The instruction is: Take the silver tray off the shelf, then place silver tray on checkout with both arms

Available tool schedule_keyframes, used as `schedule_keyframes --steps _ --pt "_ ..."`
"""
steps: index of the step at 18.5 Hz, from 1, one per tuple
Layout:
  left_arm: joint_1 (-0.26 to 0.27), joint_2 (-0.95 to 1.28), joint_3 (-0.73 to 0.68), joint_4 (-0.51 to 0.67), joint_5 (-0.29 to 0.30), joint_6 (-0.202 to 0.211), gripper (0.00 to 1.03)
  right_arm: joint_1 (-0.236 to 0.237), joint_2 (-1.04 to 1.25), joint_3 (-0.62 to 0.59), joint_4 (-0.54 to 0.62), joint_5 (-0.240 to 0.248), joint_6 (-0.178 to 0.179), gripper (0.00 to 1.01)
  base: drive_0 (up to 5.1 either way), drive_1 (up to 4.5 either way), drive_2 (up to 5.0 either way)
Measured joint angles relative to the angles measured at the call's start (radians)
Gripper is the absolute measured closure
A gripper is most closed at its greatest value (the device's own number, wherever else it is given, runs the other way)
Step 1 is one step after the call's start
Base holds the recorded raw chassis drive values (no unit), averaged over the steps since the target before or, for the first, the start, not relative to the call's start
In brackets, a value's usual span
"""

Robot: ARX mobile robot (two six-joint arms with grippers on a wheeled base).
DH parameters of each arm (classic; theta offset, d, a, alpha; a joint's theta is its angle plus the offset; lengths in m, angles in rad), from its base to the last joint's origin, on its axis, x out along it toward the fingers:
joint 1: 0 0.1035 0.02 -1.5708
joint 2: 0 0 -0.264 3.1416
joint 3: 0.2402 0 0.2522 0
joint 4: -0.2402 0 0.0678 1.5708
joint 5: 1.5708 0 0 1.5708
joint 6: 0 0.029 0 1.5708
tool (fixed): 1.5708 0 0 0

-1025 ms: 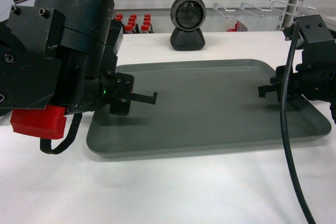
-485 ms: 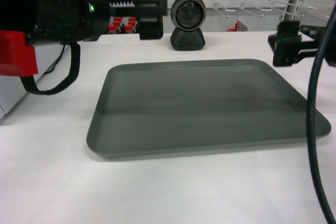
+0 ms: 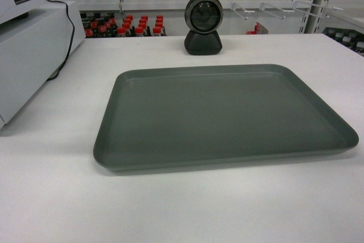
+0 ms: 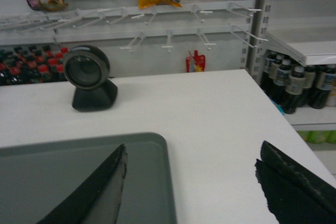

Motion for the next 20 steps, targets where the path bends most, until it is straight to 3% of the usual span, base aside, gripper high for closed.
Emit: schedule_keyframes --steps 4,8,12,13,15,16,19,20 --pt "0.05 -0.092 -0.121 0.037 0.024 0.059 0.39 -0.014 -0.126 -0.095 -0.04 0.006 -0.024 0.43 0.0 0.0 0.0" --pt "0.088 -0.15 -0.193 0.059 0.052 0.077 0.54 -0.013 -0.231 -0.16 -0.051 0.005 -0.034 0.58 0.0 0.0 0.0" --pt "0.152 -0.269 -0.35 0.067 0.132 0.095 0.93 -0.047 -0.357 -0.296 -0.048 -0.022 -0.044 0.98 0.0 0.0 0.0" --pt "0.169 -0.304 -0.378 0.067 0.146 0.093 1.01 -0.053 -0.385 -0.32 -0.056 -0.031 -0.046 0.99 0.0 0.0 0.0" --pt "0.2 -0.378 -0.439 0.052 0.175 0.098 1.01 -0.118 -0.463 -0.36 -0.074 -0.106 -0.048 0.99 0.0 0.0 0.0" --pt "0.213 -0.411 -0.462 0.041 0.186 0.098 1.01 -0.137 -0.497 -0.38 -0.09 -0.103 -0.048 0.99 0.0 0.0 0.0" --pt "0.243 -0.517 -0.519 -0.008 0.223 0.098 1.01 -0.13 -0.598 -0.431 -0.149 -0.109 -0.048 0.99 0.0 0.0 0.0" --pt "0.286 -0.552 -0.534 -0.031 0.279 0.098 1.01 -0.129 -0.634 -0.441 -0.17 -0.109 -0.048 0.99 0.0 0.0 0.0"
